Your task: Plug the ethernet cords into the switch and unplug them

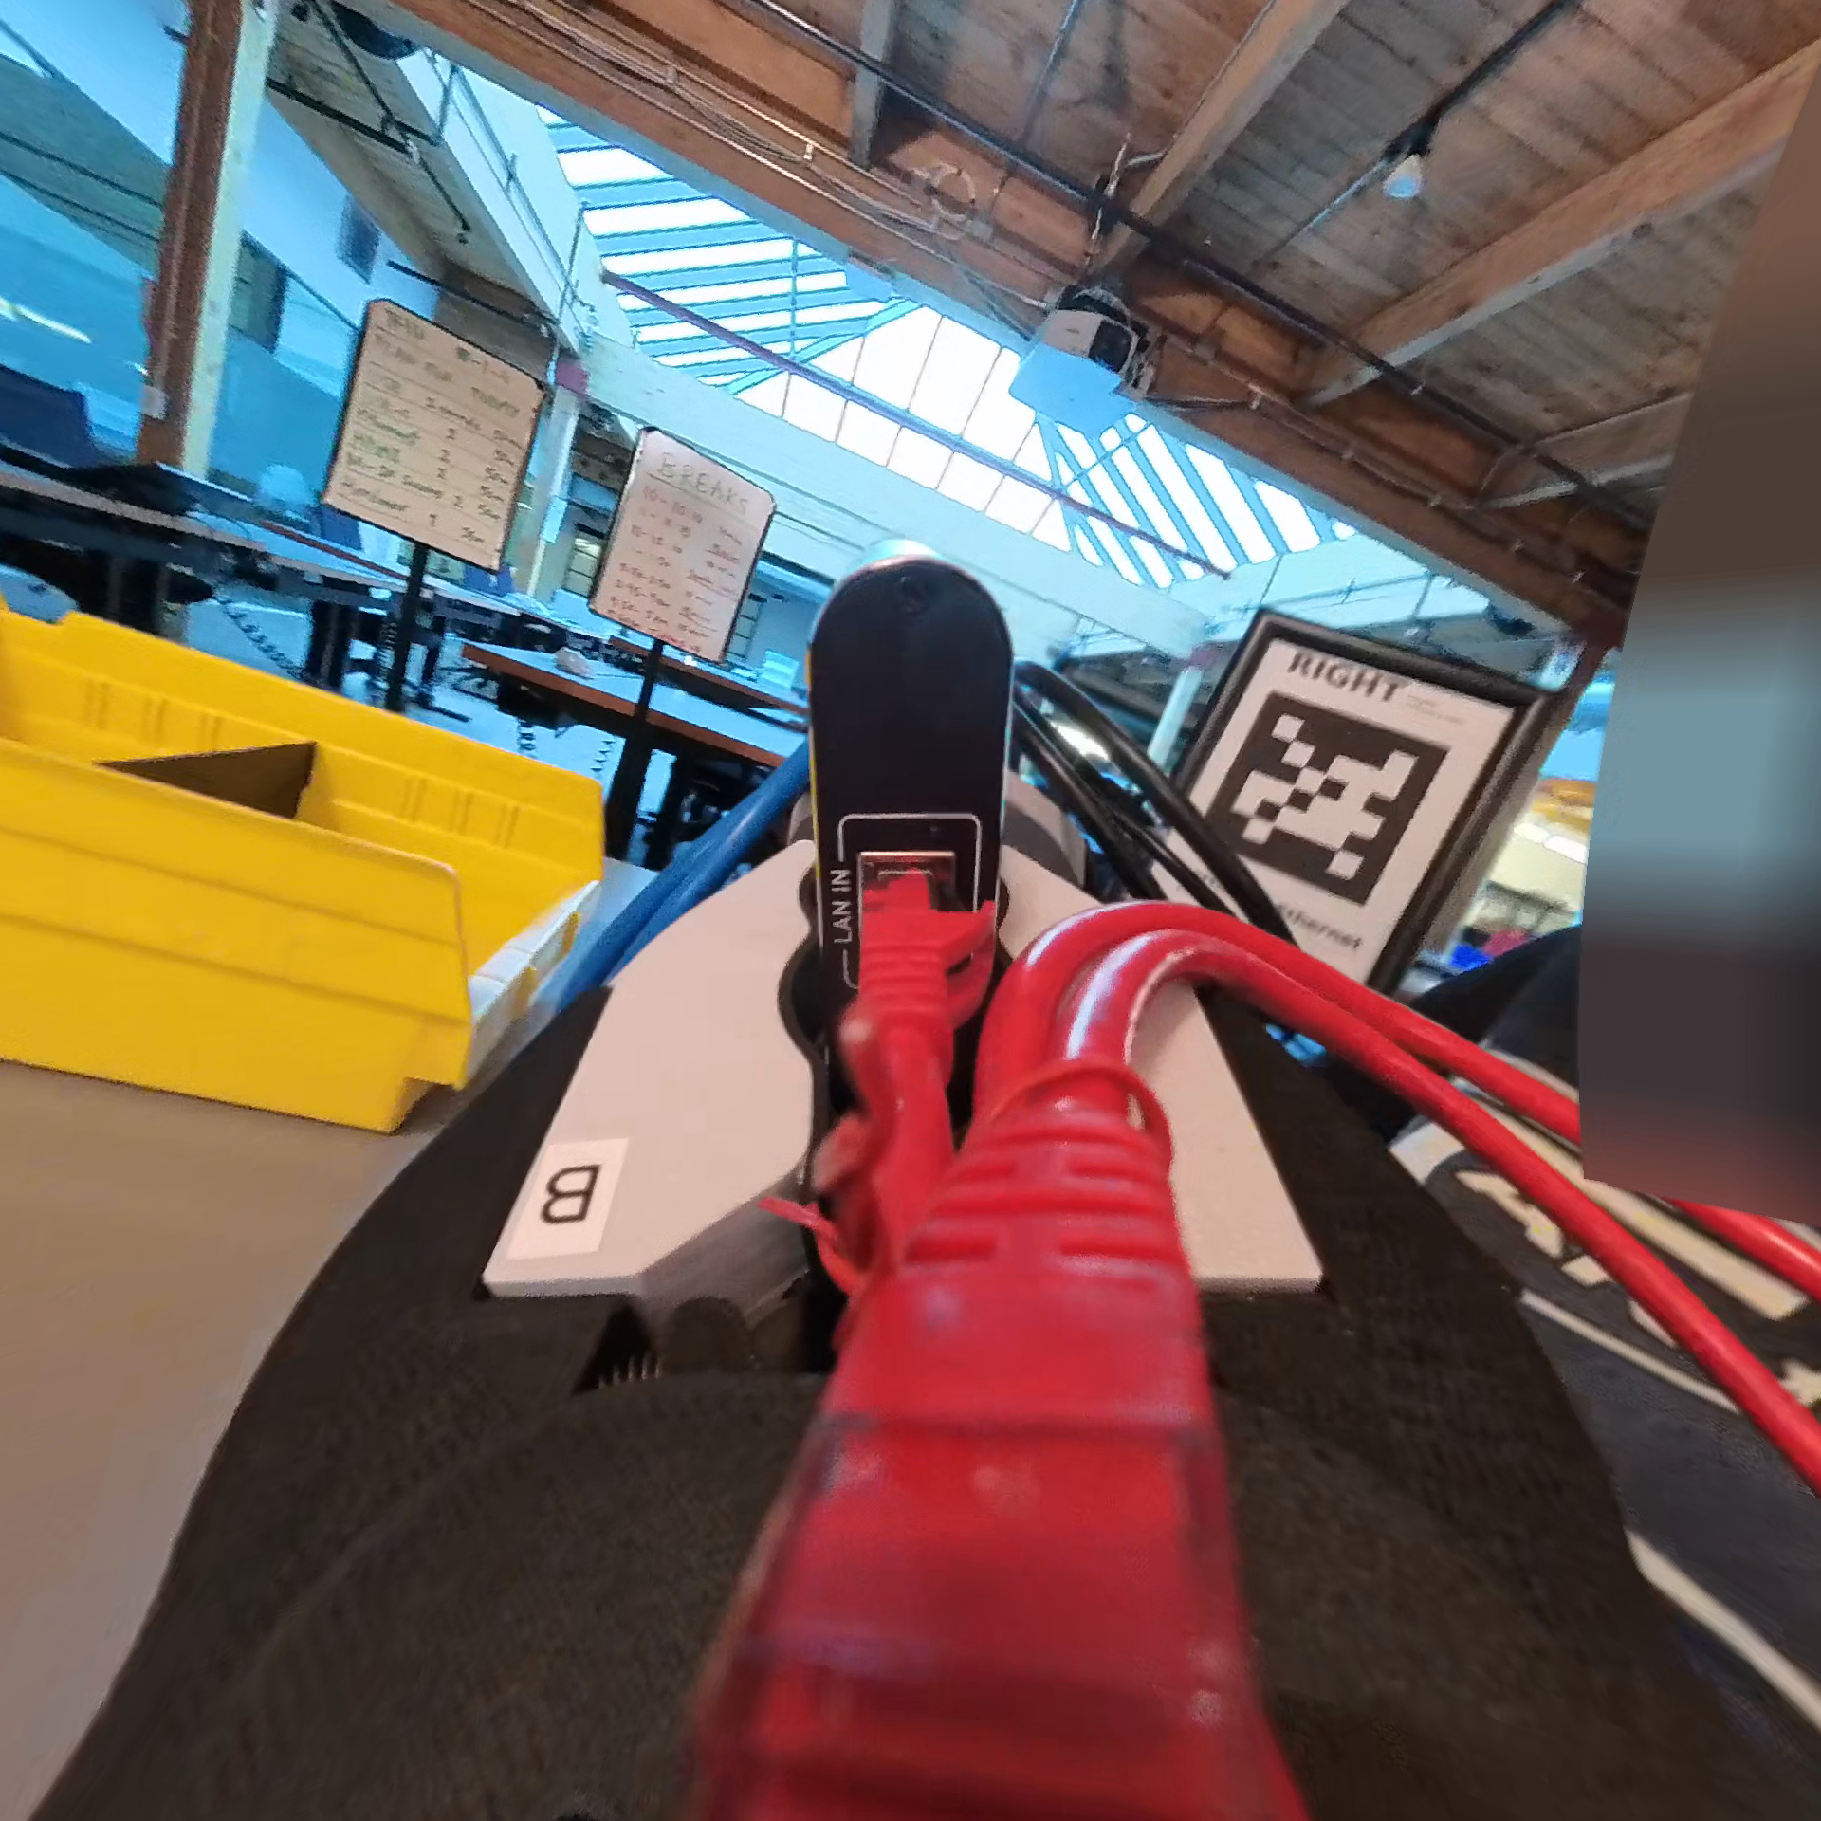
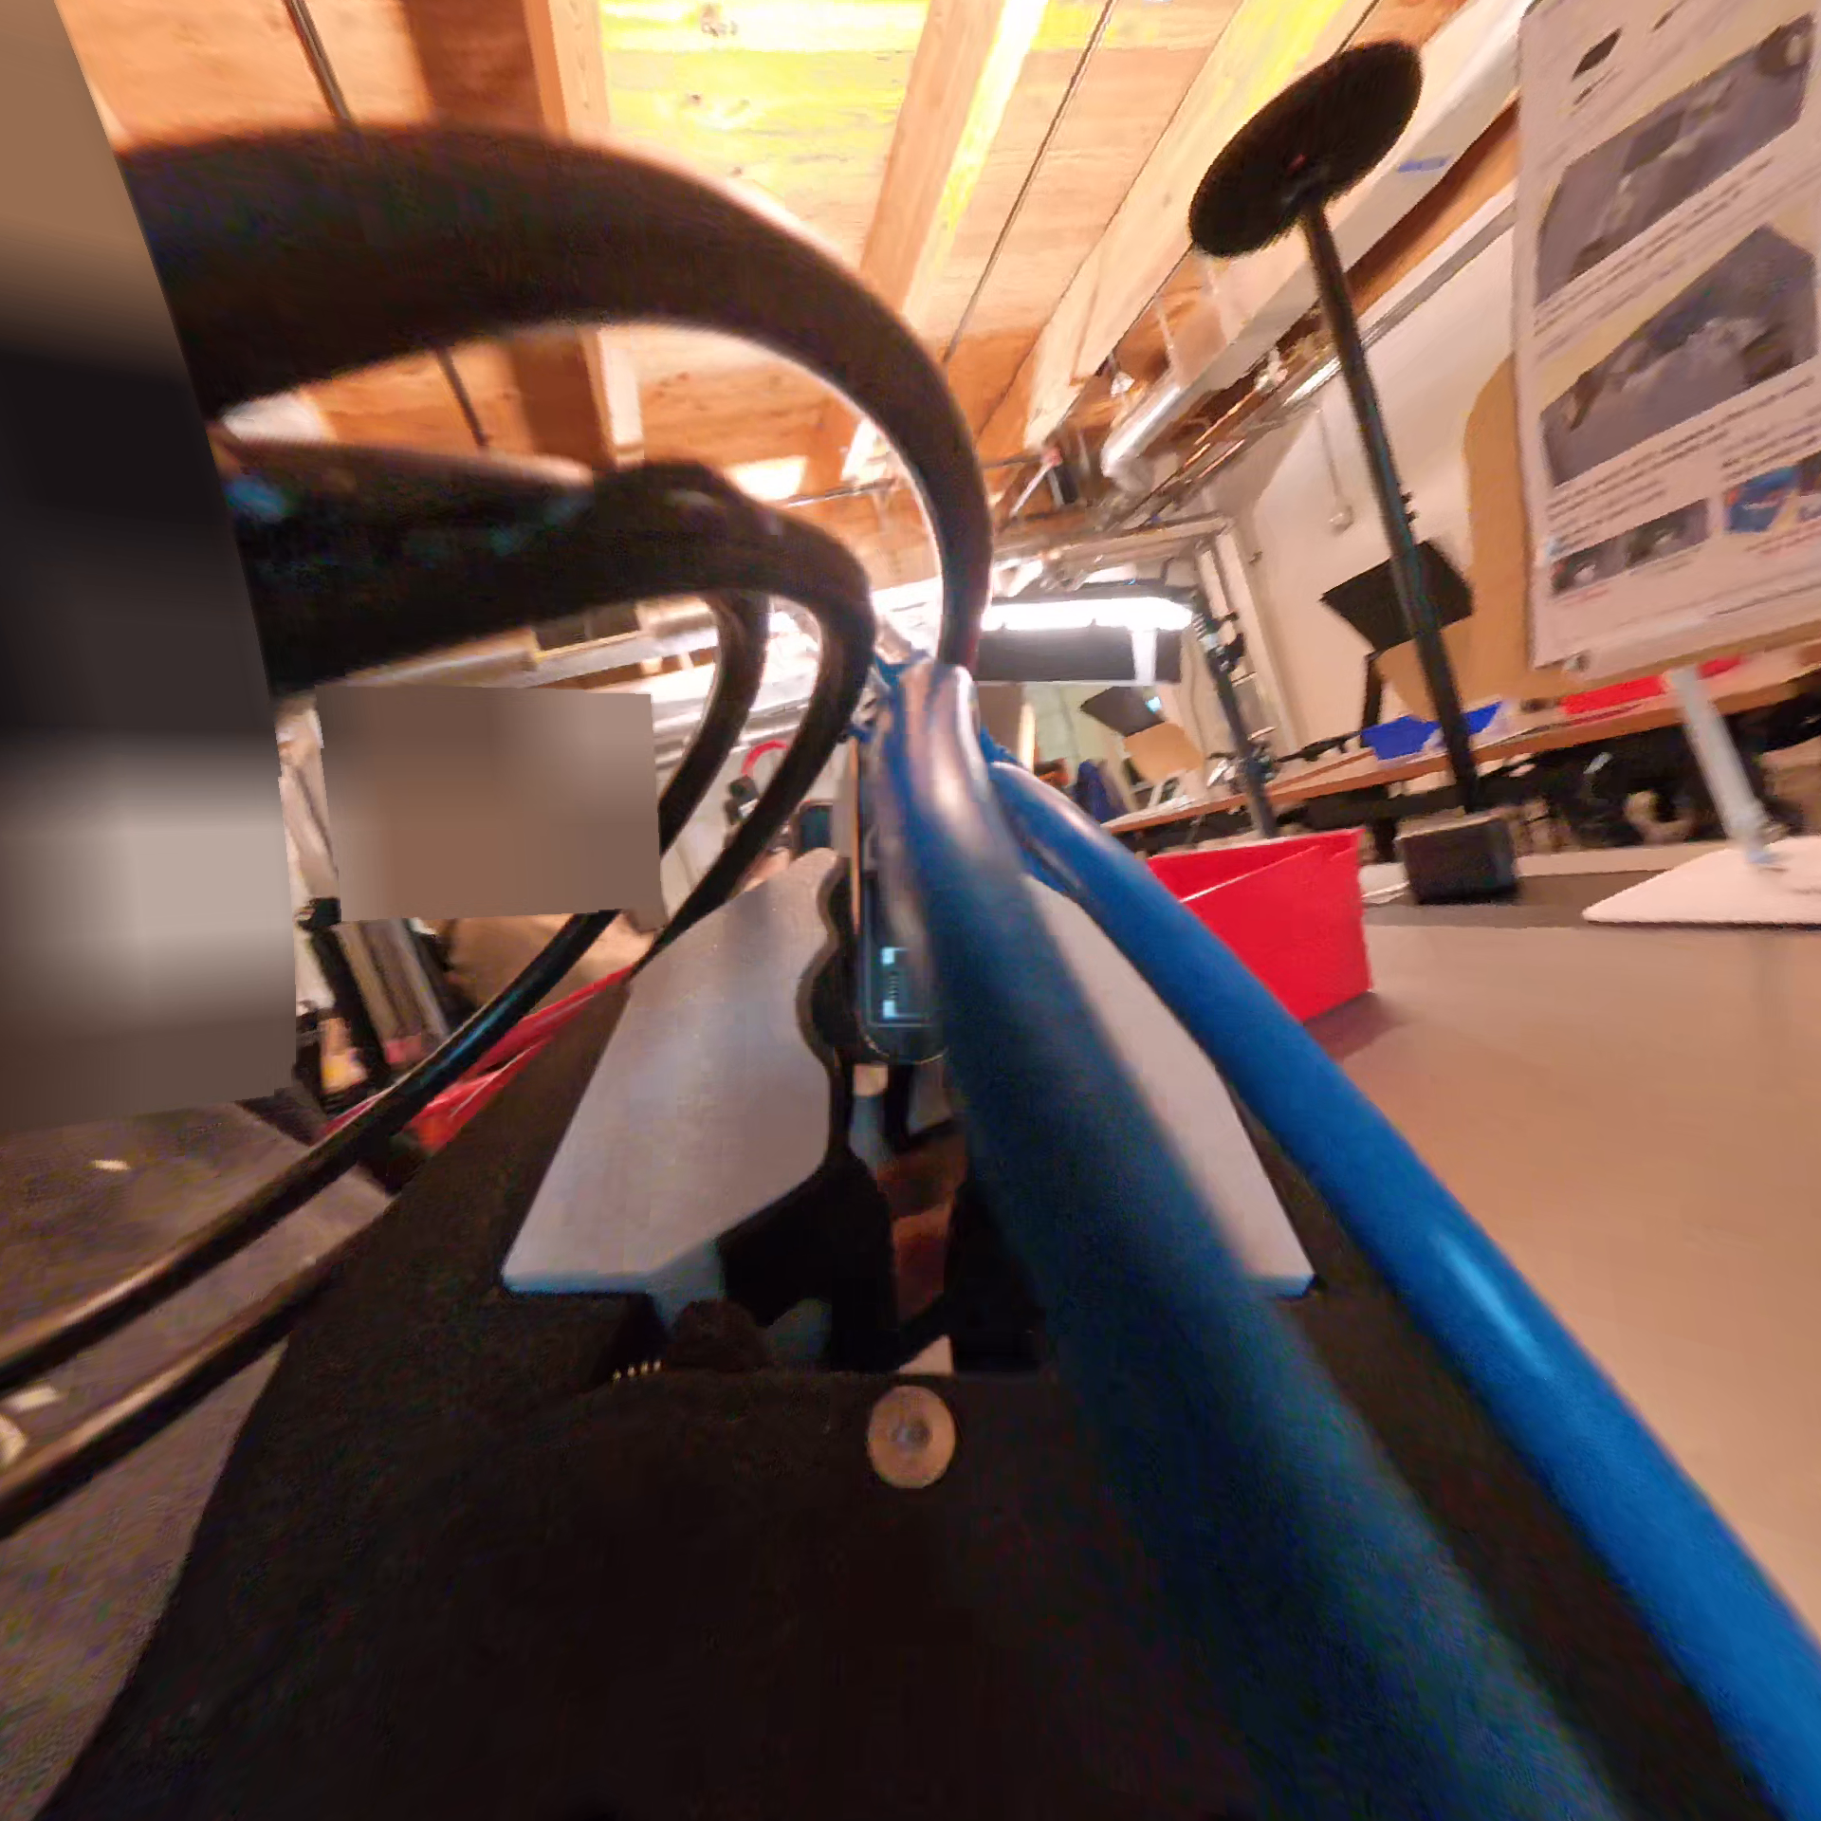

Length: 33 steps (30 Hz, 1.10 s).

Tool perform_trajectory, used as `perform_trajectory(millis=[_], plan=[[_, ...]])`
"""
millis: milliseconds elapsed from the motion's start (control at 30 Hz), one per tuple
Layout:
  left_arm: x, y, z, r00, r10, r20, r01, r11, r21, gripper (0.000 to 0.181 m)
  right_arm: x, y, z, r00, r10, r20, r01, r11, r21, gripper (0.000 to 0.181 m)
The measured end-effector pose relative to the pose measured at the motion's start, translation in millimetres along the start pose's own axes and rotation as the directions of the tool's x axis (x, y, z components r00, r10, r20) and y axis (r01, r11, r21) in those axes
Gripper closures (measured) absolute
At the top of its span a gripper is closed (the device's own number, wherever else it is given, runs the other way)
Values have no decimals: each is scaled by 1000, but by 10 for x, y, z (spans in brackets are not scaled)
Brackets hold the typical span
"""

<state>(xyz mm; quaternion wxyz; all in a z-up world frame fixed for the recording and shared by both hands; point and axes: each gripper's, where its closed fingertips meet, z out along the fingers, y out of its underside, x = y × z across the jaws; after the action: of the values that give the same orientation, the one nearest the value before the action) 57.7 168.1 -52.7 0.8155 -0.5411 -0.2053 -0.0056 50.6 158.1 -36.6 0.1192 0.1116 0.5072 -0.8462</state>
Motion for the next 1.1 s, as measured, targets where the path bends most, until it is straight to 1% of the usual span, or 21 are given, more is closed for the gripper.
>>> perform_trajectory(millis=[100, 167, 200, 267, 333, 367, 467, 533, 567, 633, 767, 833, 900, 967, 1100], plan=[[42, 27, 20, 993, 117, 14, -117, 993, -16, 154, -29, -29, -28, 996, -93, 0, 93, 995, 32, 159], [91, 35, 26, 990, 143, -9, -143, 990, -18, 154, -89, -47, -32, 994, -104, 32, 102, 993, 52, 158], [105, 39, 26, 988, 151, -16, -151, 988, -19, 154, -109, -51, -35, 993, -105, 44, 102, 993, 60, 159], [117, 70, 34, 987, 159, -24, -160, 987, -36, 154, -147, -57, -45, 993, -91, 76, 85, 994, 75, 156], [135, 85, 42, 990, 139, -40, -140, 989, -41, 155, -160, -58, -49, 993, -63, 100, 56, 996, 71, 169], [138, 89, 41, 991, 128, -47, -130, 991, -43, 154, -151, -53, -51, 993, -68, 99, 62, 996, 60, 163], [142, 102, 41, 993, 105, -60, -108, 993, -53, 154, -155, -37, -61, 987, -130, 97, 129, 991, 18, 163], [143, 103, 42, 992, 115, -58, -118, 992, -54, 154, -185, -24, -67, 979, -173, 111, 175, 985, -4, 170], [146, 87, 39, 991, 121, -56, -124, 991, -43, 153, -213, -12, -70, 972, -196, 127, 199, 980, -11, 164], [182, 72, 32, 988, 132, -75, -135, 990, -32, 152, -266, -6, -73, 960, -239, 146, 243, 970, -10, 166], [209, 81, 34, 979, 189, -75, -192, 981, -33, 152, -279, -17, -65, 950, -281, 133, 284, 959, -2, 165], [199, 87, 39, 976, 208, -63, -211, 977, -37, 153, -256, -28, -56, 935, -340, 96, 341, 940, 12, 162], [210, 90, 40, 961, 271, -48, -273, 961, -38, 154, -268, -30, -52, 908, -412, 73, 411, 911, 22, 162], [240, 78, 37, 948, 316, -48, -317, 948, -27, 154, -306, -37, -46, 895, -439, 80, 439, 898, 23, 162], [313, 70, 30, 939, 334, -84, -336, 942, -10, 153, -392, -39, -56, 896, -424, 132, 424, 905, 29, 164]])
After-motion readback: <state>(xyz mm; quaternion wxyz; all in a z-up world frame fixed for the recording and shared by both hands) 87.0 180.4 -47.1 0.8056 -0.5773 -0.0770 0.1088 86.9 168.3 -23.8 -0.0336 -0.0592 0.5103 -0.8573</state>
